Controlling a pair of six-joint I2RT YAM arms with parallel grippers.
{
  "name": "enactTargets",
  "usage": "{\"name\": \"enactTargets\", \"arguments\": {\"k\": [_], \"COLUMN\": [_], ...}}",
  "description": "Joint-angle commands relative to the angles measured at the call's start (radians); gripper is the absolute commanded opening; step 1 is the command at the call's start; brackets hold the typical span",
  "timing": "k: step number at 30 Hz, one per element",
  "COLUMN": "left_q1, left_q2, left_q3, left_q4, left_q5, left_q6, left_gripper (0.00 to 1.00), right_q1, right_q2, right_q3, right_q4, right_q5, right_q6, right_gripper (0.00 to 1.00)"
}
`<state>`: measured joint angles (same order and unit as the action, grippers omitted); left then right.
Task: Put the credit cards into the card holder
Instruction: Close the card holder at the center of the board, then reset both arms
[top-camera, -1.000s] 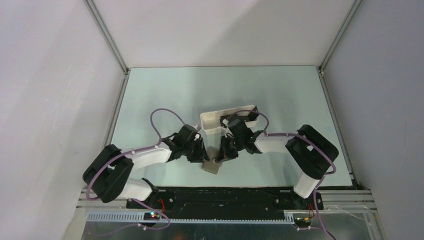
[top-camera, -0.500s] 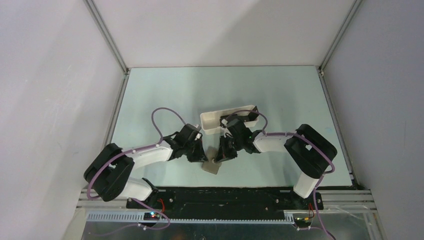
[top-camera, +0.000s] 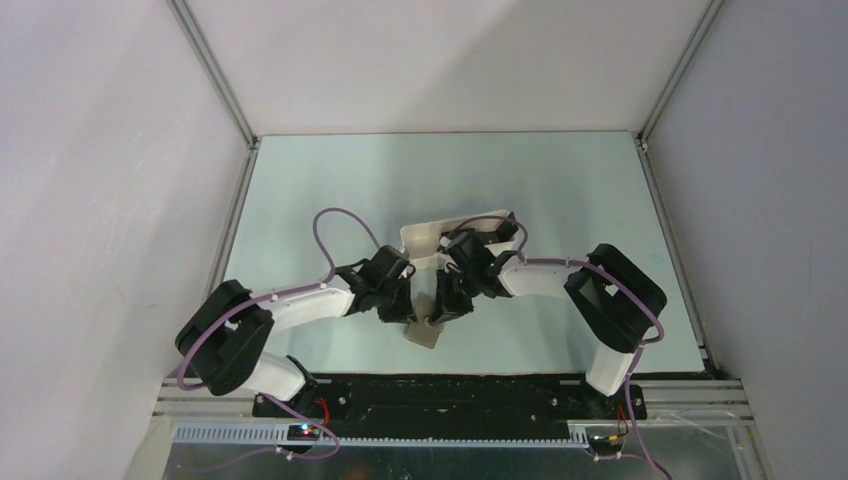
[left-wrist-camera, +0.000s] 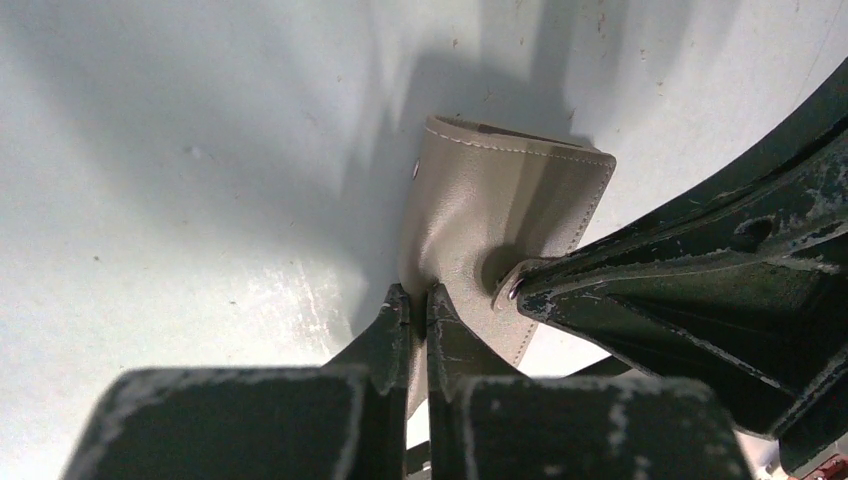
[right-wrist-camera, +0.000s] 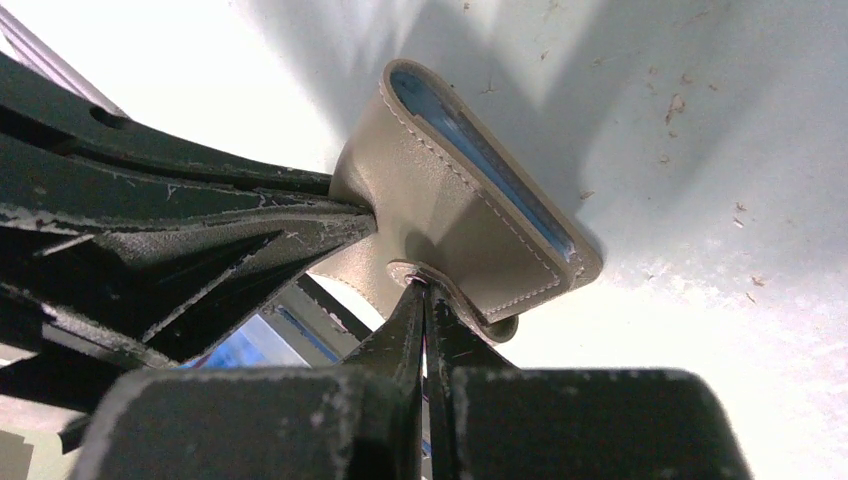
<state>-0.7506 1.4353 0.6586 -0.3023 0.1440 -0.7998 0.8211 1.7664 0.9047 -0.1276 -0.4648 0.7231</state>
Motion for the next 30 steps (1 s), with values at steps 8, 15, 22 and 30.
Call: {"name": "enactTargets", "arguments": {"k": [8, 15, 22, 30], "left_q1": [-0.063, -0.063, -0.053, 0.114], "left_q2": [0.062, 0.044, -0.125, -0.501], "left_q3": [-0.007, -0.012, -0.05, -0.156], "left_q4": [0.048, 0.048, 0.05, 0.095], "left_q5": [0.021, 0.01, -0.068, -0.136], "left_q6": [0.015, 0.009, -0.065, -0.101], "left_gripper": [0.0, 0.02, 0.61, 1.0], "right_q1": [0.102, 0.116, 0.066, -0.124], "right_q2": [0.238, 0.167, -0.214, -0.571], "right_q3": [0.13, 0.12, 0.108, -0.083], "right_q4": [-0.291, -0.27, -0.236, -0.211], "right_q5": [0.448, 0.424, 0.372, 0.423], "right_q6": [-0.075, -0.127, -0.126, -0.139], "right_gripper": [0.0, 0.0, 0.24, 0.98]}}
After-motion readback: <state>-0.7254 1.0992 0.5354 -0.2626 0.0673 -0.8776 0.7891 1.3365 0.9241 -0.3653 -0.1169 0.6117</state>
